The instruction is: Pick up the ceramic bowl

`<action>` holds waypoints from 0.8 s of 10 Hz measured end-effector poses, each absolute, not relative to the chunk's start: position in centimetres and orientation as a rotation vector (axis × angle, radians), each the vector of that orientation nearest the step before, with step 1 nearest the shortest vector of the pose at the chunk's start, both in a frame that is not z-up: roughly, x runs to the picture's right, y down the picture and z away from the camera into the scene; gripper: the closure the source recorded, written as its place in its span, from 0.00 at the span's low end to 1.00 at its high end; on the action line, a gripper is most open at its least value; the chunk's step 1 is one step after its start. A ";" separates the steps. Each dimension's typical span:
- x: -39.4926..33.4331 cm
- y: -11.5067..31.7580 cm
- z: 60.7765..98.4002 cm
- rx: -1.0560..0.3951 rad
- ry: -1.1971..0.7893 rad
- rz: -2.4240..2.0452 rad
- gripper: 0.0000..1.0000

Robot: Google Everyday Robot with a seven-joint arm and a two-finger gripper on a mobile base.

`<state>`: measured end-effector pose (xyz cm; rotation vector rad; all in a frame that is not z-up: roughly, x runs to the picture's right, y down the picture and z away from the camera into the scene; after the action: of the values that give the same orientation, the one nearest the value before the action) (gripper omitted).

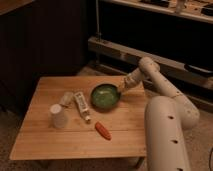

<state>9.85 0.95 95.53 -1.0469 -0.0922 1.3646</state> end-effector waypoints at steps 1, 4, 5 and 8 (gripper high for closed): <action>10.1 0.6 95.1 -1.050 -0.092 1.363 0.82; 10.3 0.5 94.7 -1.001 -0.135 1.399 0.82; 10.0 0.5 94.8 -1.005 -0.132 1.393 0.82; 9.9 0.6 94.2 -1.030 -0.115 1.376 0.82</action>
<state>9.92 0.63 94.18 -1.0304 -0.1154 1.3756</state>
